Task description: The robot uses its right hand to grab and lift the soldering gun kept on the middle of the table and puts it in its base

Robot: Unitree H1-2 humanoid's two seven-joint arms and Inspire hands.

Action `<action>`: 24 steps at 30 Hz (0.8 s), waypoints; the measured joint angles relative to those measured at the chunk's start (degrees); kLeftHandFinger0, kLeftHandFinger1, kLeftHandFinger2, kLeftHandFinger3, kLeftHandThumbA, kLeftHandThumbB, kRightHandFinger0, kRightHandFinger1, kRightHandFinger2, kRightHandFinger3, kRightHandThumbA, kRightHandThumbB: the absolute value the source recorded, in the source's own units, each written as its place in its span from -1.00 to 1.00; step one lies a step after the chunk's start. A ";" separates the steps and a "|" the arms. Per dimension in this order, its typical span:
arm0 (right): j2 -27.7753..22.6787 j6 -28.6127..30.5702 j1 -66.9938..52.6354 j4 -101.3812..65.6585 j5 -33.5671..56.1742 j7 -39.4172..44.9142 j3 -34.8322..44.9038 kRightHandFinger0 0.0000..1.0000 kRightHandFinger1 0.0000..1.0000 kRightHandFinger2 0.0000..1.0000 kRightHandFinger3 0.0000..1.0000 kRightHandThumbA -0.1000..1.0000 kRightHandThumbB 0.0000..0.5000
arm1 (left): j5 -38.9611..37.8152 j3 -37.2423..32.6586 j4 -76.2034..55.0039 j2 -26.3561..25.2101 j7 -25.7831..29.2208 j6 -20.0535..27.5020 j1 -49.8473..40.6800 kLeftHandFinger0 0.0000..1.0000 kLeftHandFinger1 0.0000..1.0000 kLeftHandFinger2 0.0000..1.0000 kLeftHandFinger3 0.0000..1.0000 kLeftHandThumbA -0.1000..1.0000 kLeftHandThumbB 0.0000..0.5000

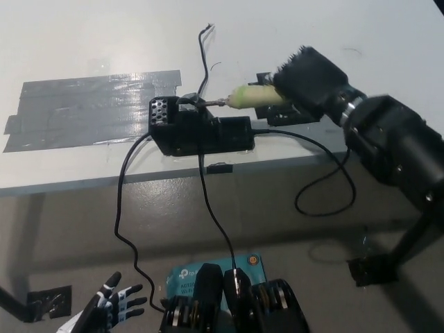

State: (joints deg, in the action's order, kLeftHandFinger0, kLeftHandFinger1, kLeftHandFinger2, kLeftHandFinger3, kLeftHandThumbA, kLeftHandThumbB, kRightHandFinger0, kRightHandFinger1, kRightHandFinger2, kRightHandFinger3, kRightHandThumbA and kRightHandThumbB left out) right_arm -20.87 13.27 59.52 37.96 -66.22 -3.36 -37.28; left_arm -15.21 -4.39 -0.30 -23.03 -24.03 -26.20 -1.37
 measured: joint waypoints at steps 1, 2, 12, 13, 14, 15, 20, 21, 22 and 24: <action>0.02 0.03 0.74 0.21 -0.36 -0.29 -0.55 -1.00 -1.00 -0.68 -0.55 -0.75 -0.13 | 0.00 -0.07 -0.05 0.00 -0.01 0.00 0.08 1.00 1.00 1.00 1.00 1.00 0.26; 0.01 0.06 1.59 0.42 -0.76 -0.70 -1.27 -1.00 -1.00 -0.70 -0.58 -0.76 -0.12 | -0.01 -0.17 -0.05 0.00 -0.01 0.00 0.16 1.00 1.00 1.00 1.00 1.00 0.25; -0.04 2.09 4.04 2.54 -3.02 -5.32 -5.34 -1.00 -1.00 -0.97 -0.33 -0.83 0.08 | -0.15 -0.82 -0.45 -0.02 0.03 0.00 0.58 1.00 1.00 1.00 1.00 1.00 0.29; -0.05 2.35 3.99 2.81 -3.10 -5.74 -5.59 -1.00 -1.00 -0.95 -0.64 -0.88 -0.10 | -0.14 -1.01 -0.53 -0.02 0.04 0.00 0.65 1.00 1.00 1.00 1.00 1.00 0.29; -0.07 2.61 3.94 3.03 -3.10 -5.89 -5.69 -1.00 -1.00 -0.92 -0.70 -0.88 -0.12 | -0.14 -1.14 -0.63 -0.02 0.04 0.00 0.69 1.00 1.00 1.00 1.00 1.00 0.29; -0.08 2.82 3.92 3.23 -3.08 -5.95 -5.69 -1.00 -1.00 -0.88 -0.76 -0.86 -0.12 | -0.14 -1.30 -0.73 -0.03 0.04 0.00 0.72 1.00 1.00 1.00 1.00 1.00 0.28; -0.57 3.48 3.33 3.04 -3.16 -6.27 -6.07 -1.00 -1.00 -0.88 0.00 -0.78 0.20 | -0.14 -2.03 -1.36 -0.04 0.14 0.00 1.19 1.00 1.00 1.00 1.00 1.00 0.23; -0.64 3.55 3.04 3.06 -3.24 -6.44 -6.34 -1.00 -1.00 -0.97 0.02 -0.73 0.27 | -0.14 -2.19 -1.36 -0.04 0.14 0.00 1.35 1.00 1.00 1.00 1.00 1.00 0.29; -0.70 3.60 2.81 3.12 -3.31 -6.68 -6.59 -1.00 -1.00 -1.00 0.04 -0.72 0.27 | -0.14 -2.26 -1.36 -0.04 0.14 0.00 1.47 1.00 1.00 1.00 1.00 1.00 0.29; -0.93 3.62 2.08 3.10 -3.59 -7.29 -7.54 -1.00 -1.00 -1.00 0.03 -0.72 0.19 | -0.14 -2.45 -1.36 -0.04 0.15 0.00 1.80 1.00 1.00 1.00 1.00 1.00 0.33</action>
State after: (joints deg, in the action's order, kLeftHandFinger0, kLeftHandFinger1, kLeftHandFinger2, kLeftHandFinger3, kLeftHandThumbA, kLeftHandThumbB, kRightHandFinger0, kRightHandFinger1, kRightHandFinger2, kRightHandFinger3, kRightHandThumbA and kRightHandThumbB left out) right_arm -21.81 16.89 61.60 41.07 -69.81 -10.65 -44.82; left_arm -15.35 -6.84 -1.66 -23.07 -23.88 -26.19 0.43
